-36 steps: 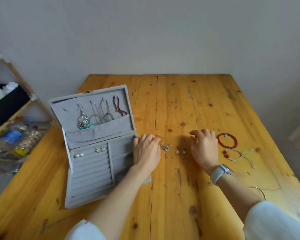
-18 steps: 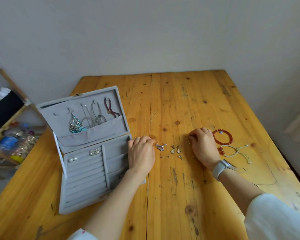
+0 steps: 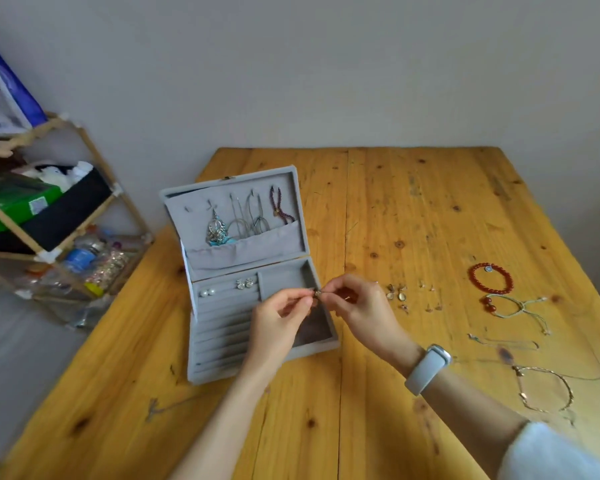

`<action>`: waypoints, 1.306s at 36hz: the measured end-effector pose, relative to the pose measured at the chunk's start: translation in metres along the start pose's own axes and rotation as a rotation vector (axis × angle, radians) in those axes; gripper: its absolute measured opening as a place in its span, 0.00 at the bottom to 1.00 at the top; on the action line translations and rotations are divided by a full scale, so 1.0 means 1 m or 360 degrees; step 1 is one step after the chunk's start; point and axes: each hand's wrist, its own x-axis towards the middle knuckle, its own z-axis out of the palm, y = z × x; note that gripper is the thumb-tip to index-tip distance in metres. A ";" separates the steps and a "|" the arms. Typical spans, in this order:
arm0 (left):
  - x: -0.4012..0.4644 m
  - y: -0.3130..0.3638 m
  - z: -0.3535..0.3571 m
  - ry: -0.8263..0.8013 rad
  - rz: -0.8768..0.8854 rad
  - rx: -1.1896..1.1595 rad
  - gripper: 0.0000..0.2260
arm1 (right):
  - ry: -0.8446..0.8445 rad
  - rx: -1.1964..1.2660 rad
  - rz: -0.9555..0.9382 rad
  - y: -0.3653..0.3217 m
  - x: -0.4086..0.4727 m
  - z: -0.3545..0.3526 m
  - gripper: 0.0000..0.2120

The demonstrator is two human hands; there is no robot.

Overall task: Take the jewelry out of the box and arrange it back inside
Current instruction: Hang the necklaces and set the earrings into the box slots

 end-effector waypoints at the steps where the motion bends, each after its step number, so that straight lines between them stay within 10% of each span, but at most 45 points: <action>1: -0.004 -0.001 -0.007 0.0024 -0.0009 -0.0004 0.10 | -0.0013 -0.0003 -0.0008 -0.002 -0.001 0.007 0.02; 15: -0.008 -0.017 -0.088 0.0488 0.0047 0.0235 0.13 | -0.0095 -0.0169 -0.0132 -0.021 0.006 0.087 0.05; 25: 0.027 -0.024 -0.108 0.0851 -0.0429 0.0785 0.05 | -0.0198 -0.0510 -0.0078 -0.015 0.036 0.111 0.05; 47: 0.026 -0.031 -0.097 0.0620 -0.0616 0.1015 0.04 | -0.0341 -0.0814 -0.0071 -0.011 0.049 0.119 0.07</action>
